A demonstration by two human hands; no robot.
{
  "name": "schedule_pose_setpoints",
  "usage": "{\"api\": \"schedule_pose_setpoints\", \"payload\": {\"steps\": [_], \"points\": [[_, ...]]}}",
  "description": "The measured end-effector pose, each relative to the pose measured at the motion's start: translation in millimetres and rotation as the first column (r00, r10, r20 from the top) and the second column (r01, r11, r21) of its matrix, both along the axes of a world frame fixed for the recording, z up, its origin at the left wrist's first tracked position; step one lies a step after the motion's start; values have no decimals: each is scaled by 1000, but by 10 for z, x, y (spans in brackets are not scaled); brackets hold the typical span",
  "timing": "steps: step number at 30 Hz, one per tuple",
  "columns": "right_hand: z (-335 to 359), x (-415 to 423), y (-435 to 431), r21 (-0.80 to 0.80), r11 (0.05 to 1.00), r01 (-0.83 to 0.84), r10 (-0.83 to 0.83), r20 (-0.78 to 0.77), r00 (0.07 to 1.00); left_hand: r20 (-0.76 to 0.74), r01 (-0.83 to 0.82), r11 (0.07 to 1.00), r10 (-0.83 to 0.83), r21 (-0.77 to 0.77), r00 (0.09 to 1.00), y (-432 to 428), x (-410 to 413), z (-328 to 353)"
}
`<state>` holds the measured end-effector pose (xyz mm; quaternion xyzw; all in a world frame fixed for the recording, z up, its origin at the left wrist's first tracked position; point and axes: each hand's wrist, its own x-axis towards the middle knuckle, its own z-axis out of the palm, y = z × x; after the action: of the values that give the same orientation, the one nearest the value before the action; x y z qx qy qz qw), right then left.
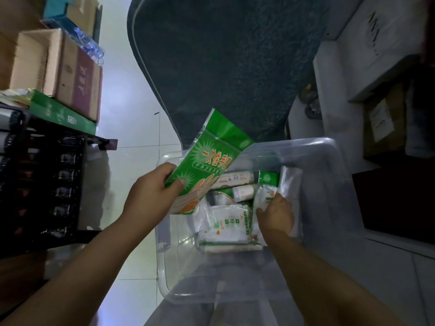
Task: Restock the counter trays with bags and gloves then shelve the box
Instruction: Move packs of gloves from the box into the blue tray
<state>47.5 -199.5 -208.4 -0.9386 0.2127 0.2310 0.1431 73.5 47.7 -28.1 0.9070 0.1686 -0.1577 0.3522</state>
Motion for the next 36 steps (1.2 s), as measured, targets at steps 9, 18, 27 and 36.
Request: {"api": "schedule_pose_setpoints", "payload": {"steps": [9, 18, 27, 36], "points": [[-354, 43, 224, 0, 1000, 19, -19, 87, 996, -11, -15, 999, 14, -45, 1000, -47, -19, -263], [29, -55, -159, 247, 904, 350, -383, 100, 918, -6, 2, 997, -2, -75, 1000, -28, -39, -177], [1549, -60, -611, 781, 384, 492, -704, -97, 703, 55, 83, 991, -77, -104, 996, -167, 7, 389], [3155, -126, -619, 968, 111, 223, -802, -46, 596, 85, 54, 754, 2, -655, 996, -603, 120, 1516]]}}
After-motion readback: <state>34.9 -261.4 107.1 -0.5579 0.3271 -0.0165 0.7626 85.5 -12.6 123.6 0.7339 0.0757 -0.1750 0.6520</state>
